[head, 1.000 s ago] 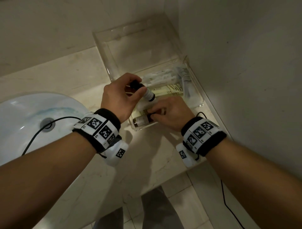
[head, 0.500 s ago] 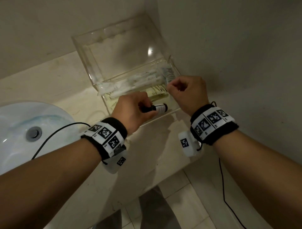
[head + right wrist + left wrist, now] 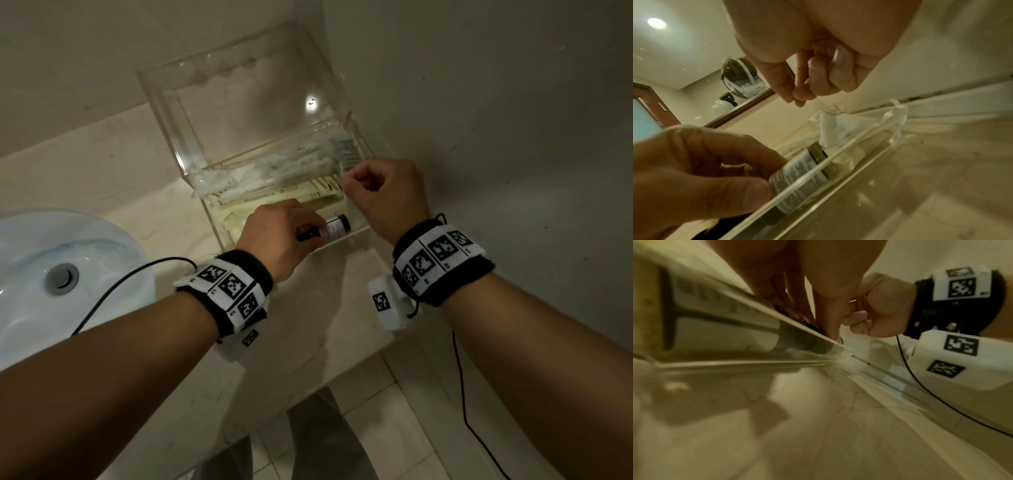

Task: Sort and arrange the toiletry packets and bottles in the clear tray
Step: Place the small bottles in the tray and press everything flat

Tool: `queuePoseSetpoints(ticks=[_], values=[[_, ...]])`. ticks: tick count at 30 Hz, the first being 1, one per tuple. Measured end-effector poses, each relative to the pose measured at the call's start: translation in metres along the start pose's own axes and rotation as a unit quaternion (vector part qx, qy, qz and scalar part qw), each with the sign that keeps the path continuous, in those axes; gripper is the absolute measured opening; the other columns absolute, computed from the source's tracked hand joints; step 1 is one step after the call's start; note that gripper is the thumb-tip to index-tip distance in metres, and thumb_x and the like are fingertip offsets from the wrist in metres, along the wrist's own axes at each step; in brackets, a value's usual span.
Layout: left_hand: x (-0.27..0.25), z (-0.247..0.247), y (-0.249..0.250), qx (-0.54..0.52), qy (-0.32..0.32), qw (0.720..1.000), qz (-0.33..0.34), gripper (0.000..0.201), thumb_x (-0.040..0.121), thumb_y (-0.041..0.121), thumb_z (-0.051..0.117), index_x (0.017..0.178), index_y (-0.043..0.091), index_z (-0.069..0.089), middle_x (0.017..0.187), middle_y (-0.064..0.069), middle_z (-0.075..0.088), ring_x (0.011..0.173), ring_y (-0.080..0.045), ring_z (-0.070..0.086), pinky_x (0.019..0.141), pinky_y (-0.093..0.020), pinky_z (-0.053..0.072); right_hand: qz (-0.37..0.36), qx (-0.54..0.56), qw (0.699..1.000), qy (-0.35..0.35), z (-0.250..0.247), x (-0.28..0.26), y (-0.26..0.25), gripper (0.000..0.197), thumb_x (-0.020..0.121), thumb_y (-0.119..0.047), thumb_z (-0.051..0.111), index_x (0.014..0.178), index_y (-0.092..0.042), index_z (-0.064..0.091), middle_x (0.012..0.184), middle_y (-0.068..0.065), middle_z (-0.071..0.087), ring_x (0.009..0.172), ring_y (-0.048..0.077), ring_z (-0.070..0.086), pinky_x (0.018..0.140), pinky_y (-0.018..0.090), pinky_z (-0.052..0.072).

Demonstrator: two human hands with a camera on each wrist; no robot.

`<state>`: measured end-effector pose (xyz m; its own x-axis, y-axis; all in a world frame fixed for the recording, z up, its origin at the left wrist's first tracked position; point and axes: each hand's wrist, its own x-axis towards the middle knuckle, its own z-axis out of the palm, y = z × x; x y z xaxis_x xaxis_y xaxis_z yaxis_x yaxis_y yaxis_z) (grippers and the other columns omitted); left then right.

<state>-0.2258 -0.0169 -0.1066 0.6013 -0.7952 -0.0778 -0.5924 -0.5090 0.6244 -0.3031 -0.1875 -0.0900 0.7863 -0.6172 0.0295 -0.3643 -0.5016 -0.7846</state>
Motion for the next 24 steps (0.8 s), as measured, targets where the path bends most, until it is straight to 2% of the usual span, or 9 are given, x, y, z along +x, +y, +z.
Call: queuePoseSetpoints(ticks=[4,8,11,13,15,19,22,24], values=[[0.003,-0.002,0.002,0.026,-0.020,0.999,-0.003,0.016,0.085,0.035,0.073,0.098,0.027,0.076,0.091,0.003,0.067,0.081,-0.021,0.063,0.072,-0.041,0.054,0.010,-0.003,1.000,-0.009,-0.001,-0.001,0.004,0.009,0.084,-0.024,0.072,0.080,-0.017,0.077,0.067,-0.008,0.070,0.062,0.006,0.064,0.063,0.022,0.054],[0.006,-0.004,0.004,0.050,-0.035,0.998,-0.013,0.019,0.086,0.036,0.071,0.102,0.029,0.075,0.096,0.004,0.067,0.086,-0.020,0.063,0.076,-0.040,0.054,0.025,-0.033,0.999,-0.017,-0.001,-0.003,0.009,0.009,0.084,-0.026,0.072,0.079,-0.019,0.076,0.066,-0.010,0.069,0.058,-0.002,0.060,0.059,0.011,0.047],[0.002,-0.002,0.005,0.048,-0.031,0.998,-0.009,0.023,0.085,0.036,0.071,0.106,0.028,0.074,0.099,0.003,0.066,0.086,-0.021,0.063,0.076,-0.040,0.055,0.043,-0.052,0.998,-0.010,-0.002,-0.005,0.014,0.011,0.082,-0.028,0.072,0.077,-0.020,0.075,0.066,-0.006,0.069,0.059,0.004,0.062,0.055,0.014,0.047],[-0.005,-0.003,0.004,0.019,-0.010,1.000,-0.003,0.031,0.082,0.034,0.076,0.111,0.023,0.072,0.103,0.002,0.064,0.086,-0.021,0.063,0.075,-0.039,0.055,0.065,-0.065,0.996,-0.016,-0.004,-0.005,0.018,0.011,0.081,-0.029,0.072,0.078,-0.019,0.074,0.062,-0.008,0.065,0.056,0.005,0.058,0.052,0.016,0.043],[-0.014,-0.007,0.000,-0.002,0.017,1.000,-0.008,0.039,0.077,0.035,0.081,0.113,0.021,0.070,0.104,0.004,0.060,0.083,-0.016,0.061,0.075,-0.032,0.053,0.082,-0.075,0.993,-0.027,-0.005,-0.005,0.021,0.009,0.081,-0.029,0.072,0.079,-0.020,0.073,0.059,-0.011,0.060,0.054,0.001,0.054,0.053,0.016,0.040],[-0.033,-0.014,-0.012,-0.007,0.096,0.995,-0.018,0.038,0.072,0.032,0.086,0.104,0.017,0.071,0.094,0.006,0.057,0.073,-0.010,0.053,0.069,-0.020,0.042,0.079,-0.077,0.994,-0.026,-0.005,-0.006,0.020,0.007,0.081,-0.028,0.071,0.082,-0.022,0.071,0.062,-0.010,0.061,0.058,0.004,0.056,0.061,0.020,0.044],[-0.041,-0.016,-0.020,-0.030,0.159,0.985,-0.052,0.035,0.074,0.032,0.086,0.103,0.017,0.071,0.098,0.003,0.060,0.078,-0.008,0.053,0.073,-0.021,0.046,0.054,-0.085,0.995,-0.020,-0.004,-0.005,0.014,0.014,0.082,-0.028,0.070,0.094,-0.020,0.070,0.078,-0.005,0.065,0.071,0.010,0.059,0.069,0.026,0.050],[-0.044,-0.018,-0.022,-0.041,0.198,0.977,-0.072,0.037,0.080,0.035,0.081,0.110,0.018,0.068,0.106,0.002,0.059,0.091,-0.010,0.054,0.082,-0.022,0.045,0.003,-0.107,0.994,-0.006,-0.001,-0.003,0.011,0.026,0.083,-0.031,0.070,0.104,-0.016,0.068,0.096,0.001,0.065,0.084,0.015,0.059,0.078,0.033,0.053]])
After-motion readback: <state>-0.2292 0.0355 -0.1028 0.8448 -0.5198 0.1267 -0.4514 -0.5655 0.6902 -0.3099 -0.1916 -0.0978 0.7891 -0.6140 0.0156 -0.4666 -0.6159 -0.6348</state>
